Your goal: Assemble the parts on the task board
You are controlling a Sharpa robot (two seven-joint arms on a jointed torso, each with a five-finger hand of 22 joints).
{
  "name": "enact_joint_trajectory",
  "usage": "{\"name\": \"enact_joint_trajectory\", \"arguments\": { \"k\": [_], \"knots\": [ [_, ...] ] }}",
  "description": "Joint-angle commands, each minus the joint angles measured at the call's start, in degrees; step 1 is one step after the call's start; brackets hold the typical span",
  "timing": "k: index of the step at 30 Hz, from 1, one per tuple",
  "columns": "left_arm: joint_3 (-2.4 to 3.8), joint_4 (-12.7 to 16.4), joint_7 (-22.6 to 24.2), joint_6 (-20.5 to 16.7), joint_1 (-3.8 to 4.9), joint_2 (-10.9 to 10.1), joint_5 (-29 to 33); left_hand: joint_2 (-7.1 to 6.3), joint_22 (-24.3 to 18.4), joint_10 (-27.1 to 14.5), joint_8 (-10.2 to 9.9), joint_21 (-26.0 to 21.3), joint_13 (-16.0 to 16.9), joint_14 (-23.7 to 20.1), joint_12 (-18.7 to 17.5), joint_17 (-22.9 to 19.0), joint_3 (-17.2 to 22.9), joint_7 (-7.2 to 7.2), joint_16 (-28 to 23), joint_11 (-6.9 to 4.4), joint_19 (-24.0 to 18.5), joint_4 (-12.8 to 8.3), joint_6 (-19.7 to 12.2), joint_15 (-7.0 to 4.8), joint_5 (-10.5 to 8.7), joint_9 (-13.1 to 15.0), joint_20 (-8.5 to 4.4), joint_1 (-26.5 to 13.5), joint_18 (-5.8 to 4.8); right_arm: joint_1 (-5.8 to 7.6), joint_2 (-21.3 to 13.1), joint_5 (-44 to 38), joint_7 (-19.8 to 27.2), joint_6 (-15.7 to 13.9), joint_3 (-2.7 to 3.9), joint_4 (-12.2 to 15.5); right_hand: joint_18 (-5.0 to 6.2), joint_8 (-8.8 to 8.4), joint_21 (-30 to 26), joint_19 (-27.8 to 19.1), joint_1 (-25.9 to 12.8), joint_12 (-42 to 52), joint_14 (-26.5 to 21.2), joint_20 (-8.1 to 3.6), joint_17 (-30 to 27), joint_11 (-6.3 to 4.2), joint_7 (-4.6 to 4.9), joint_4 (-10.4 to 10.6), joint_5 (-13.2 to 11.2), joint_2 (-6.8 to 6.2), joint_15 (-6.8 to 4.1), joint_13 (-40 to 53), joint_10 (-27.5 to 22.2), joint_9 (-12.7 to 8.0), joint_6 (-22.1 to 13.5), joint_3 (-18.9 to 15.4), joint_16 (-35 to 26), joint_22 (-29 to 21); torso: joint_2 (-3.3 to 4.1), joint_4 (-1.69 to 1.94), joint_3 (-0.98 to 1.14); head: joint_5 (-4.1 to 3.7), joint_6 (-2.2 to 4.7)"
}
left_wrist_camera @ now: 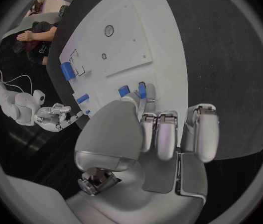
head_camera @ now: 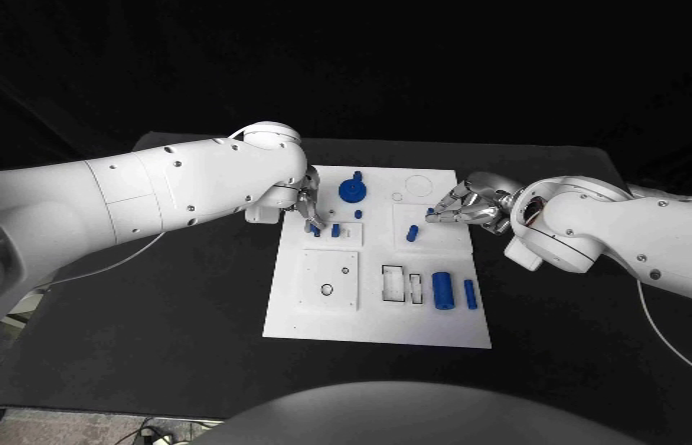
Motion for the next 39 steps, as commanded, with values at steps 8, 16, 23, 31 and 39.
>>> {"name": "enact_joint_trajectory", "arguments": {
  "k": [8, 16, 23, 31, 39],
  "knots": [
    [0.02, -0.40, -6.39, 0.70, -0.02, 0.44, 0.13, 0.03, 13.42, 6.37, 0.36, -0.23, 14.95, 5.97, 0.00, 15.09, 1.29, -0.77, 0.15, -0.57, 1.57, -0.65, 1.03, -0.01, 0.07, -0.07, 0.03, -0.87, 0.39, -0.03, 0.02, -0.36, 0.11, 0.46, -0.01, 0.09, -0.38, 0.32, 0.26, 6.00, 0.00, 0.23, 6.08, 0.41, 15.06, 0.47, 0.35, -0.06, 0.32, 0.53, 0.28, 15.10, 5.95, 0.10, -0.19, -0.25, 0.23, 15.10, -0.02, 0.01, 0.01, -0.12, 0.24],
    [0.02, -0.51, -6.56, 1.16, -0.03, 0.43, 0.22, -0.09, 13.42, 6.37, 0.35, -0.26, 14.95, 5.97, 0.00, 15.09, 1.40, -0.80, 0.15, -0.57, 1.55, -0.72, 1.01, 0.00, 0.06, -0.08, 0.04, -0.86, 0.40, -0.03, -0.01, -0.36, 0.10, 0.45, -0.01, 0.08, -0.38, 0.32, 0.26, 6.00, 0.00, 0.23, 6.08, 0.41, 15.06, 0.47, 0.35, -0.06, 0.32, 0.53, 0.28, 15.10, 5.95, 0.10, -0.19, -0.25, 0.23, 15.10, -0.02, 0.05, 0.03, -0.23, 0.05],
    [0.01, -0.54, -6.49, 1.46, -0.05, 0.44, 0.36, -0.15, 13.39, 6.37, 0.34, -0.31, 14.95, 5.97, 0.00, 15.09, 1.50, -0.80, 0.15, -0.58, 1.48, -0.75, 1.00, 0.01, 0.06, -0.09, 0.05, -0.86, 0.41, -0.03, 0.03, -0.36, 0.12, 0.46, -0.01, 0.07, -0.38, 0.32, 0.26, 6.00, 0.00, 0.23, 6.08, 0.41, 15.06, 0.47, 0.35, -0.06, 0.32, 0.53, 0.28, 15.10, 5.95, 0.10, -0.19, -0.25, 0.23, 15.10, -0.01, 0.03, 0.01, -0.12, -0.10],
    [0.01, -0.46, -6.25, 1.76, -0.06, 0.39, 0.56, -0.24, 13.34, 6.37, 0.32, -0.44, 14.95, 5.97, 0.00, 15.09, 1.65, -0.81, 0.15, -0.59, 1.35, -0.78, 0.96, 0.01, 0.05, -0.10, 0.07, -0.84, 0.45, -0.03, 0.03, -0.36, 0.11, 0.47, -0.01, 0.09, -0.38, 0.32, 0.26, 6.00, 0.00, 0.23, 6.08, 0.41, 15.06, 0.47, 0.35, -0.06, 0.32, 0.53, 0.28, 15.10, 5.95, 0.10, -0.19, -0.25, 0.23, 15.10, -0.02, 0.02, 0.00, -0.11, -0.12],
    [0.01, -0.62, -6.12, 2.00, -0.13, 0.56, 0.63, -0.30, 13.30, 6.37, 0.30, -0.54, 14.95, 5.97, 0.00, 15.09, 1.76, -0.80, 0.15, -0.58, 1.23, -0.77, 0.91, 0.02, 0.04, -0.11, 0.07, -0.85, 0.48, -0.03, 0.07, -0.36, 0.10, 0.45, -0.01, 0.06, -0.38, 0.32, 0.26, 6.00, 0.00, 0.23, 6.08, 0.41, 15.06, 0.47, 0.35, -0.06, 0.32, 0.53, 0.28, 15.10, 5.95, 0.10, -0.19, -0.25, 0.23, 15.10, -0.03, 0.03, 0.01, -0.10, -0.10]
  ]
}}
